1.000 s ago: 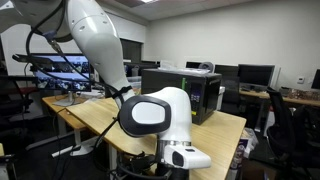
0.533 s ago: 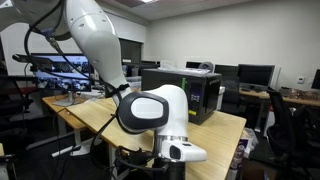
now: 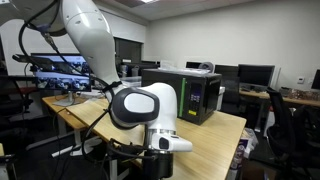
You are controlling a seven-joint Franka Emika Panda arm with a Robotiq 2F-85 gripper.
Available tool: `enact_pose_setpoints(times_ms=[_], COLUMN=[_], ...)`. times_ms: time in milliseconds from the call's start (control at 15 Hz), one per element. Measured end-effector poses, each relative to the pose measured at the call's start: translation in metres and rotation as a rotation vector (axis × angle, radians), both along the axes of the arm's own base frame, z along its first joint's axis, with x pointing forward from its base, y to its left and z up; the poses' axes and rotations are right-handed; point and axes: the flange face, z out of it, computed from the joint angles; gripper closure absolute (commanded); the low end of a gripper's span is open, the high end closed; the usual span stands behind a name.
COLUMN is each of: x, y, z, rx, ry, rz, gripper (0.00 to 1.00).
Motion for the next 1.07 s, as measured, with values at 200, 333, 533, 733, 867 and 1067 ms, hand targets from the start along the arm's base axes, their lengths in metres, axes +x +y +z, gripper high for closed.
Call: enact_pose_setpoints(times_ms=[200, 333, 533, 733, 867, 1067], x=[-0.001, -0.001, -0.002, -0.001, -0.001, -0.002], y=[-0.002, -0.007, -0.016, -0.017, -0.017, -0.018], z=[0.0, 0.0, -0.001, -0.001, -0.001, -0.002], rx=[-0.015, -0.03, -0.049, -0.051, -0.052, -0.053], ry=[-0.01, -0.015, -0.019, -0.018, -0.018, -0.016], rz=[-0.024, -0.042, -0.06, -0.06, -0.06, -0.06], gripper=[0.98, 0.98, 0.98, 0.99, 0.98, 0.98])
